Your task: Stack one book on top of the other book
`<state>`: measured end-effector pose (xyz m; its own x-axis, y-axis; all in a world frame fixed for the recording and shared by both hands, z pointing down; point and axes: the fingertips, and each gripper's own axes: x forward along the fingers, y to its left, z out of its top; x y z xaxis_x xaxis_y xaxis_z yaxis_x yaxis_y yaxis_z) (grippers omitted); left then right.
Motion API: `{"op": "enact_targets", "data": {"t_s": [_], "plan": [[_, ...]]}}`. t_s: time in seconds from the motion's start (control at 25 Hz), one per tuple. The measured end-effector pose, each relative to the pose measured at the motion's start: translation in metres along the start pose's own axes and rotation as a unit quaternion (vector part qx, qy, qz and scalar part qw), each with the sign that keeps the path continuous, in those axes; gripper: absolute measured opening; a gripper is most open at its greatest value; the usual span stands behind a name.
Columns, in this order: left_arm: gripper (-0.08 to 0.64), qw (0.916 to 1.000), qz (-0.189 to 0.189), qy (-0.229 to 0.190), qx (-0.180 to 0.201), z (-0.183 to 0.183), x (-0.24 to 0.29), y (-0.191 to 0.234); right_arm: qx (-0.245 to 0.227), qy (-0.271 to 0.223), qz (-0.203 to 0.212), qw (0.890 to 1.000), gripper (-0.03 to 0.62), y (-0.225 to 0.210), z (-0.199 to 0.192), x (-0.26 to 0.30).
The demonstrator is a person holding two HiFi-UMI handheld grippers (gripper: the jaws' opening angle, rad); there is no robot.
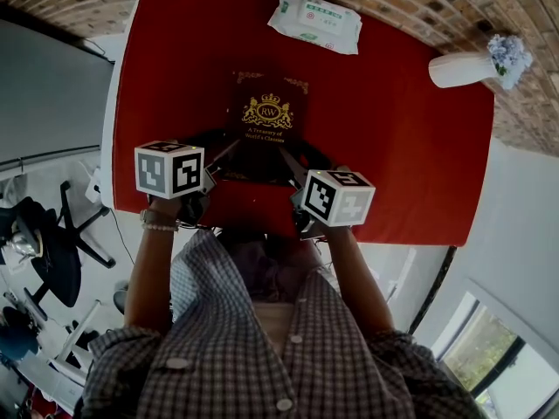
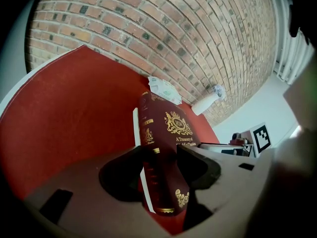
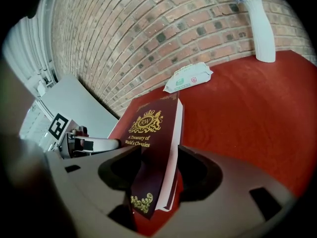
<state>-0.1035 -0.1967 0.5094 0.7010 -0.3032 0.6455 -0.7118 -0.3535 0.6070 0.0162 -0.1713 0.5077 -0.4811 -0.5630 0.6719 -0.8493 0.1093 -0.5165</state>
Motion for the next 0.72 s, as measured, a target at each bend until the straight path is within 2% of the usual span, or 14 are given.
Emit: {"op": "enact_targets", "data": {"t_s": [0.16,0.32,0.44,0.72], "plan": [[0.207,1.0,0.003,-0.002,0.002,-0.003,-0.005,0.001,-0.005,-0.005,-0.003,1.0,0.227,0.001,0.002,-0.002],[0.207,0.9995,0.002,-0.029,-0.013,0.001,-0.018,0.004,-0.023,-0.01,-0.014,1.0,0.21,0.001,0.005,-0.005],[0.163,0.999,0.012,-0.044,-0.005,0.004,-0.026,0.006,-0.032,-0.014,-0.027,0.999,0.183,-0.002,0.005,-0.009],[0.031,0.9963,0.04,-0.062,0.044,0.01,-0.031,0.0,-0.065,-0.045,-0.077,0.994,0.012,-0.012,0.013,-0.023]]}}
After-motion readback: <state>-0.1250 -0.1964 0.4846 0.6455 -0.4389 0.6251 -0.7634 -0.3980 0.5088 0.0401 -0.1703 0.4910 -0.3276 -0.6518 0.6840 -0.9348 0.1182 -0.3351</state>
